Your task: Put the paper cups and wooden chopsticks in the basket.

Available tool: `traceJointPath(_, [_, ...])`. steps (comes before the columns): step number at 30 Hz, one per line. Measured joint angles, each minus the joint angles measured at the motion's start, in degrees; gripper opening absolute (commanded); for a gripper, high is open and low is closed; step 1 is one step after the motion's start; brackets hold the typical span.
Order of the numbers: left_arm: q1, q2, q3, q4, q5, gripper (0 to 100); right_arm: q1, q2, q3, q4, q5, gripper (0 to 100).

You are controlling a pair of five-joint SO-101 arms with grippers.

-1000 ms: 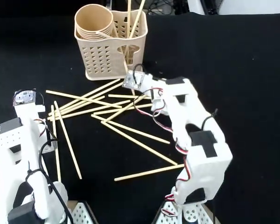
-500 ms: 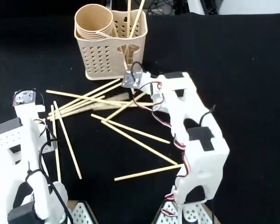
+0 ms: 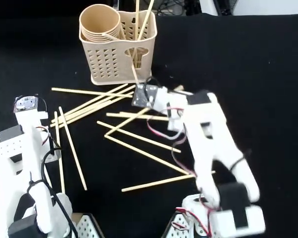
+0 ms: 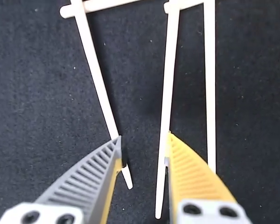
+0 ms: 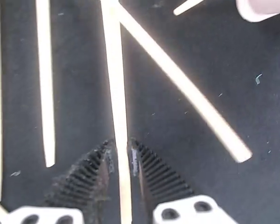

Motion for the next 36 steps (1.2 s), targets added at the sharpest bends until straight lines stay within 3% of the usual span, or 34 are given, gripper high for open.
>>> traceJointPath(9, [0.0, 0.0, 0.0, 0.0, 0.0, 16, 3.5, -5.8, 11.9, -4.4, 0.4, 1.6])
traceJointPath(13, [0.0, 0.0, 0.0, 0.0, 0.0, 16, 6.2, -5.8, 13.1, -5.3, 0.4, 15.5])
traceJointPath(16, [0.0, 0.0, 0.0, 0.0, 0.0, 16, 5.7, -5.9, 13.1, -5.9, -2.0, 24.1])
traceJointPath(22, [0.0, 0.0, 0.0, 0.0, 0.0, 16, -3.5, -5.6, 12.1, -8.1, -6.5, 24.8])
traceJointPath(25, [0.0, 0.0, 0.0, 0.0, 0.0, 16, -6.1, -2.4, 10.0, -9.7, -8.1, 25.5])
traceJointPath(31, [0.0, 0.0, 0.0, 0.0, 0.0, 16, -6.2, 11.3, 1.8, -10.0, -8.4, 37.2])
traceJointPath(36, [0.0, 0.0, 0.0, 0.0, 0.0, 16, -5.0, 18.6, -3.8, -10.0, -8.4, 37.4])
